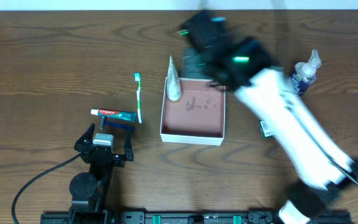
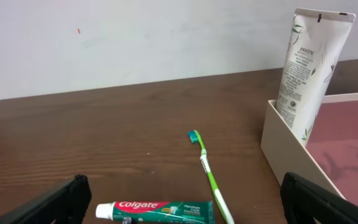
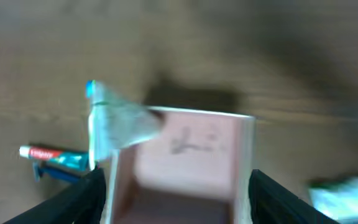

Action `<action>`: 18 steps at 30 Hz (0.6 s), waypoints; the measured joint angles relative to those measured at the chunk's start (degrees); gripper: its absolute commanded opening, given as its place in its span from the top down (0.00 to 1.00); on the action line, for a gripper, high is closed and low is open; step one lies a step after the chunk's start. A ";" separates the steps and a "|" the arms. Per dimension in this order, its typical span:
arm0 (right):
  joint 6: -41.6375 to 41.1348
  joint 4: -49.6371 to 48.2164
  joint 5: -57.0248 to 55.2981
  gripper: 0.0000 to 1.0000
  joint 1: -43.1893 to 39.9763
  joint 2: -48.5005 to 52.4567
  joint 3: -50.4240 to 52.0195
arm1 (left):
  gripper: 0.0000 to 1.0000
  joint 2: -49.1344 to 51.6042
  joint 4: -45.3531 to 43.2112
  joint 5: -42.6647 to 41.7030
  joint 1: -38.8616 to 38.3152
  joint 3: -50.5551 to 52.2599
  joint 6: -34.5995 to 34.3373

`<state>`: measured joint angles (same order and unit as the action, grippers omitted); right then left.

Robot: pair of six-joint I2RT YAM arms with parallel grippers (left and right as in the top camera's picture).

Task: Pack container
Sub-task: 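Move the right gripper down onto the green soap bar box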

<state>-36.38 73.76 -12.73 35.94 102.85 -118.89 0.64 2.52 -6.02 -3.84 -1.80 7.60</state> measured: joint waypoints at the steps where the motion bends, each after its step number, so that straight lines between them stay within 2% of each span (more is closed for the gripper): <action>1: -0.02 1.55 -0.22 0.28 -1.79 -2.51 -0.02 | 0.02 0.00 0.00 0.00 0.00 0.00 0.00; 5: -1.01 10.93 -1.22 0.27 -11.72 -10.69 -1.07 | 0.02 0.00 0.00 0.00 0.00 0.00 0.00; 9: -3.43 19.61 -1.55 0.26 -19.15 -12.39 -1.11 | 0.02 0.00 0.00 0.00 0.00 0.00 0.00; 13: -5.75 20.70 -1.66 0.24 -23.82 -11.58 4.11 | 0.02 0.00 0.02 0.00 0.00 0.00 0.00; 18: -10.23 16.41 -1.60 0.26 -25.38 -10.62 16.00 | 0.02 0.00 0.00 0.00 0.00 0.00 0.00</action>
<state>-46.61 90.17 -14.33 10.57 92.23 -102.89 0.64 2.52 -6.02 -3.84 -1.80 7.60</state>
